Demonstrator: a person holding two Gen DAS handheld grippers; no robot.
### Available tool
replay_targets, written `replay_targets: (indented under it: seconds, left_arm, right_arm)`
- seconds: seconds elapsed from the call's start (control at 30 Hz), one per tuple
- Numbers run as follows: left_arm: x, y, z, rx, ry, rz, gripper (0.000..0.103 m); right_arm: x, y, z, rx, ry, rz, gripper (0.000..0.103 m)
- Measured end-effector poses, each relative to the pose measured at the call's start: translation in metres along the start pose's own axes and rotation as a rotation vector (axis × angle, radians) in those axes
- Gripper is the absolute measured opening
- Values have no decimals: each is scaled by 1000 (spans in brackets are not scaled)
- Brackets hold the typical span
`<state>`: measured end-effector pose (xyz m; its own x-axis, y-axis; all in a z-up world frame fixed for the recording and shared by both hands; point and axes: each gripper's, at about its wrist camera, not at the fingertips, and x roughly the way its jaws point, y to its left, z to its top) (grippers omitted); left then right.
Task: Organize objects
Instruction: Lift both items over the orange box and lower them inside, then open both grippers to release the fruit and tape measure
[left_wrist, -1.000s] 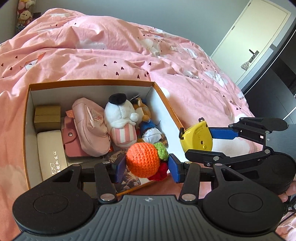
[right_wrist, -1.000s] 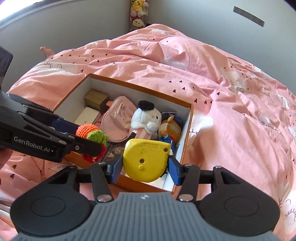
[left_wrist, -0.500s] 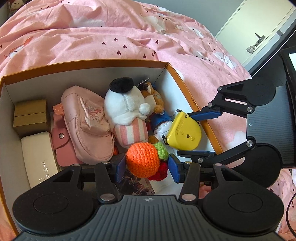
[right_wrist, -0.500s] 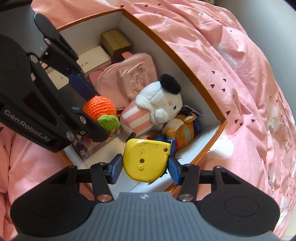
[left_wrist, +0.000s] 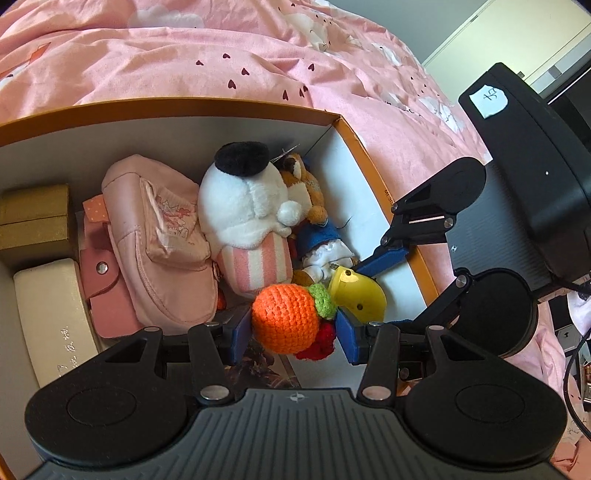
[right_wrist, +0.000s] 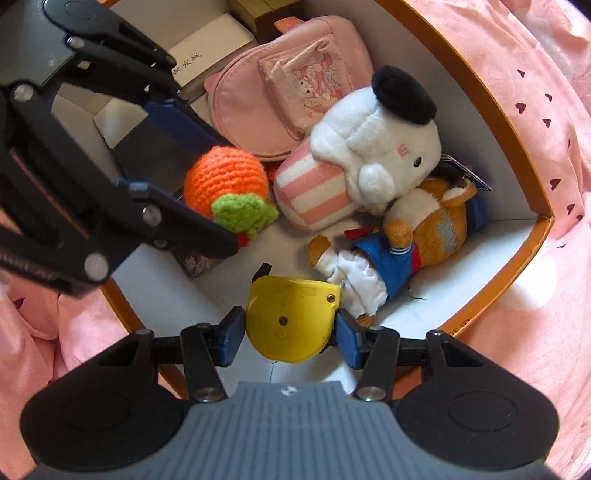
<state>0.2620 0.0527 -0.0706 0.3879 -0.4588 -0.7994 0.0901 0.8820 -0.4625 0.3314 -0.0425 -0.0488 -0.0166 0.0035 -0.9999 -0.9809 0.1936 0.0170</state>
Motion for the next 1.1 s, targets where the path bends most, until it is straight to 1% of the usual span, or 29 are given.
replay_targets:
  seconds: [0.23,0.37,0.43,0.57,0.63,0.7,0.77,0.83,0.97,1.1]
  left_arm:
    - [13,1,-1,-9,35,-2,56]
    - [16,-2,1,-6,41,-8,55]
    - [18,-4,2,-4,46,-2,56]
    - [26,-13,4,-2,74,11,56]
    - [32,-17,4,1,91,30,56]
    - [37,-19,5,-8,110,32,56]
    - [42,-19,5,-27,133,34,56]
    - [46,-19,5,-35,149,54,56]
    - [45,-18,2,-44,155,69,57]
    - [39,-21,0,-19,147,95,63]
  right_arm:
    - [0,4,2,-5,46,-4,55]
    - [-4,7,-2,-2,45,-21,56]
    - [-8,7,-5,7,29,-32,57]
    - [-26,7,-16,50,-50,-66,57]
    - [-33,12,-23,39,-77,-94,58]
    - [-39,17,-29,23,-103,-118,59]
    - [-44,24,-35,0,-117,-127,60]
    - [-48,25,-33,-27,-129,-146,61]
    - [-45,26,-37,-35,-136,-150,61]
    - [-37,28,-38,-28,-140,-147,62]
